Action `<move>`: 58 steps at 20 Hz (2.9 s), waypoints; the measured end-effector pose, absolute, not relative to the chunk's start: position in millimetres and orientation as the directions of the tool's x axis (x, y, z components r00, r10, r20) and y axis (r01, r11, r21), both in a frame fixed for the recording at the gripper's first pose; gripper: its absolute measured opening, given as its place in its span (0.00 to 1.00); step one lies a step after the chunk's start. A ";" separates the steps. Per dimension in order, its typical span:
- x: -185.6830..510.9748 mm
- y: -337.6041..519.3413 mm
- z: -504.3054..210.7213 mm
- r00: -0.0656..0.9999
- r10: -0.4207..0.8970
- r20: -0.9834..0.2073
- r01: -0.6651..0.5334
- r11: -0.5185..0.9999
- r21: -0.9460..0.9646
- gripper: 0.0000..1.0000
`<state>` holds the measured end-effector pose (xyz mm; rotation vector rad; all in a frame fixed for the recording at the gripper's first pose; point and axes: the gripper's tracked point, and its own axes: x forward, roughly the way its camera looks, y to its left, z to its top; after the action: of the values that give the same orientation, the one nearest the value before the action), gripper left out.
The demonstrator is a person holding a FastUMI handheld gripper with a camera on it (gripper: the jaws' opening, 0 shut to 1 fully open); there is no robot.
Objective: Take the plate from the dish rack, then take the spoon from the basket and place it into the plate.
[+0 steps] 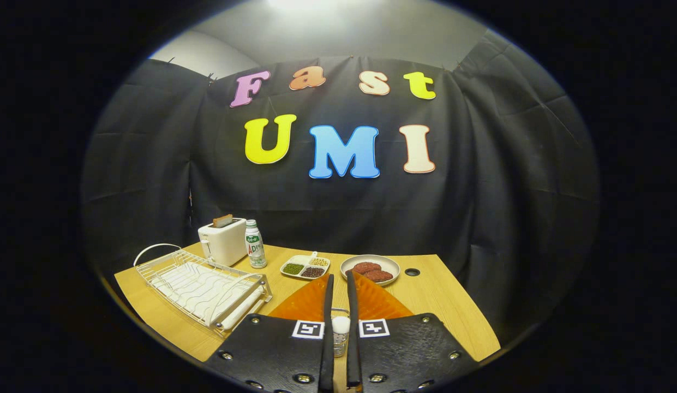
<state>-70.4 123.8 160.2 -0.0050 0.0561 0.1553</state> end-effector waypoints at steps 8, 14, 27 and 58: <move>-114.5 116.6 166.5 0.984 0.124 -0.129 -0.129 0.991 -0.030 0.09; -143.5 123.0 152.2 0.978 0.098 -0.186 -0.108 0.993 -0.044 0.09; -142.4 213.0 75.3 0.895 0.268 -0.356 -0.308 0.950 -0.059 0.09; -107.2 58.3 239.3 1.000 -0.008 0.027 0.008 1.000 -0.015 0.51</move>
<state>-107.2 58.3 239.3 -0.0149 -0.0268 -0.0079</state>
